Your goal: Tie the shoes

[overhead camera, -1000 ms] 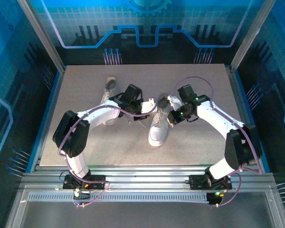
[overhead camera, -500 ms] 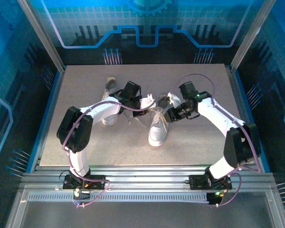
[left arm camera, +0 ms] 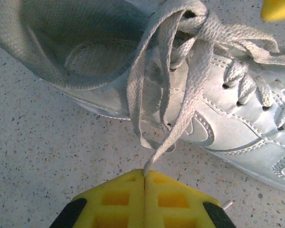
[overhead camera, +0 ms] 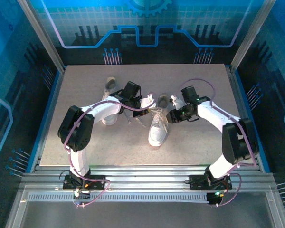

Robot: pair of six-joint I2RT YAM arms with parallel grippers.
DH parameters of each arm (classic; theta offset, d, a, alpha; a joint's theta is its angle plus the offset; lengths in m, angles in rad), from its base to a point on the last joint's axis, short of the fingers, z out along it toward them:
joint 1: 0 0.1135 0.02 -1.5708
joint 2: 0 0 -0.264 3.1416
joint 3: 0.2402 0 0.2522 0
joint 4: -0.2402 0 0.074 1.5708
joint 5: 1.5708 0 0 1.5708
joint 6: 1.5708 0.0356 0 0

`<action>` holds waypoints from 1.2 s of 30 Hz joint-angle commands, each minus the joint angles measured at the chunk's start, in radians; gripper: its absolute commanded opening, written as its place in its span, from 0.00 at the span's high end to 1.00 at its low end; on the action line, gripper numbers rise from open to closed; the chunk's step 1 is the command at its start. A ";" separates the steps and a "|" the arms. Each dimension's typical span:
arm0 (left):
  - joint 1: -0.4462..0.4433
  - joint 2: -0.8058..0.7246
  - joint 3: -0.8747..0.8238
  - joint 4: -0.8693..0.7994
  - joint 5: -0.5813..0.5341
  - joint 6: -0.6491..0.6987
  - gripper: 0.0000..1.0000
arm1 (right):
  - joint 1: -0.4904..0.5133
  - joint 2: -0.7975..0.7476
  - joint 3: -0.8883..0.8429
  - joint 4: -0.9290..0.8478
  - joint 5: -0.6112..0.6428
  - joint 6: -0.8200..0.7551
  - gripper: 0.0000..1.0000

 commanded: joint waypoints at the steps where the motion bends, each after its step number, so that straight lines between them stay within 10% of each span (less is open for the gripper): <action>1: 0.005 0.002 -0.005 -0.006 0.044 0.023 1.00 | 0.033 0.029 -0.006 0.026 -0.005 -0.020 0.53; 7: 0.000 0.010 -0.023 0.017 0.032 -0.012 1.00 | 0.048 0.085 0.011 0.009 0.041 -0.017 0.53; 11: 0.000 -0.008 -0.045 0.070 -0.071 -0.102 0.68 | 0.037 0.066 0.028 -0.041 0.202 0.044 0.56; 15: 0.018 -0.066 -0.088 0.098 -0.136 -0.213 0.61 | 0.018 -0.060 -0.002 -0.020 0.187 0.057 0.48; 36: -0.077 -0.119 -0.213 0.157 -0.099 -0.494 0.70 | 0.081 -0.119 0.066 0.032 0.213 0.183 0.45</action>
